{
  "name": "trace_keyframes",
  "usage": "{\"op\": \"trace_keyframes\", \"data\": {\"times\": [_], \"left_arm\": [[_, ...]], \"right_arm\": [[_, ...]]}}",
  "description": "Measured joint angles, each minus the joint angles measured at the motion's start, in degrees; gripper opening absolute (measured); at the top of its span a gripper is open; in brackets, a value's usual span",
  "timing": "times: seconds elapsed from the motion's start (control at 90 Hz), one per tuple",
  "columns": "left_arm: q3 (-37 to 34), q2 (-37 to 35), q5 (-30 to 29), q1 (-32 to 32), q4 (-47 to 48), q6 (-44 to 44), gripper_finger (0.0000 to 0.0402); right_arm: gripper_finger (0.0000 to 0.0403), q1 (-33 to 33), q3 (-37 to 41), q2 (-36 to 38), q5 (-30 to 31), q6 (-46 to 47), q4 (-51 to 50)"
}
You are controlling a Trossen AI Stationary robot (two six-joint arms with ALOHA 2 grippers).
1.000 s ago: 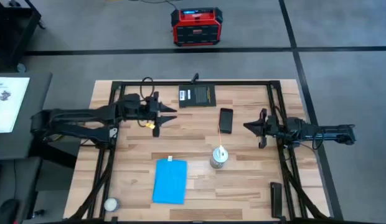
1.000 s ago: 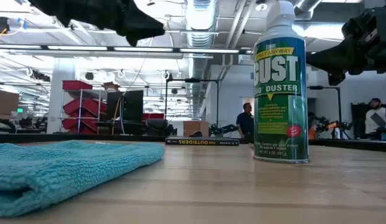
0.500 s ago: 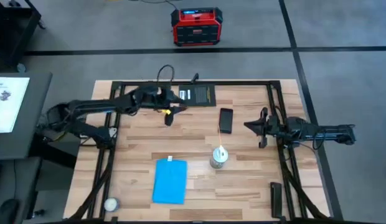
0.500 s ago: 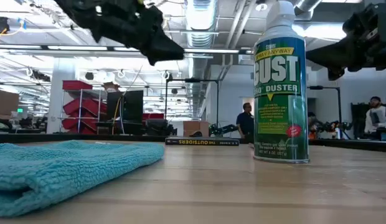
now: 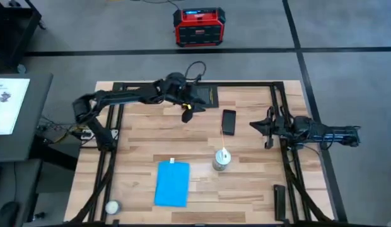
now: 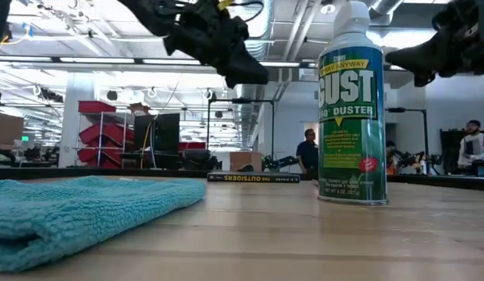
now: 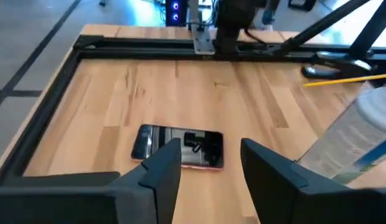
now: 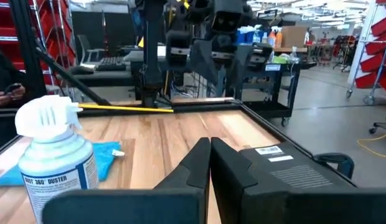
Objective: Apply microfiber cloth
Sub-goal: Spray the front of the cellphone with the spray bottle
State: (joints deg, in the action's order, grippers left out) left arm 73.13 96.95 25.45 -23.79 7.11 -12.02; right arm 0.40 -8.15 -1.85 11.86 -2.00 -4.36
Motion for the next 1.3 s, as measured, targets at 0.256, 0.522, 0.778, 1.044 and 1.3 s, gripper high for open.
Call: {"op": "trace_keyframes", "data": {"times": [0.256, 0.522, 0.778, 1.044, 1.3], "left_arm": [[8.9, 7.6, -0.2, -1.7, 7.6, -1.3, 0.0147], [13.6, 14.4, -0.1, -2.1, 8.4, -3.7, 0.0135], [16.5, 19.5, 5.6, -1.6, 8.5, -5.9, 0.0130], [19.5, 22.3, 5.6, -0.9, 8.4, -11.4, 0.0130], [19.5, 22.4, 4.6, 0.5, 6.9, -14.8, 0.0124]], "right_arm": [[0.0000, -0.6, -2.1, 0.0, 0.1, -0.2, -3.0], [0.0000, -2.1, -2.2, 0.0, 0.3, 0.0, -4.6], [0.0000, -2.8, -2.2, 0.0, 0.3, 0.0, -4.7], [0.0000, -2.8, -2.2, 0.0, 0.3, 0.0, -5.5], [0.0000, -2.8, -2.2, 0.0, 0.6, -1.4, -5.5]]}}
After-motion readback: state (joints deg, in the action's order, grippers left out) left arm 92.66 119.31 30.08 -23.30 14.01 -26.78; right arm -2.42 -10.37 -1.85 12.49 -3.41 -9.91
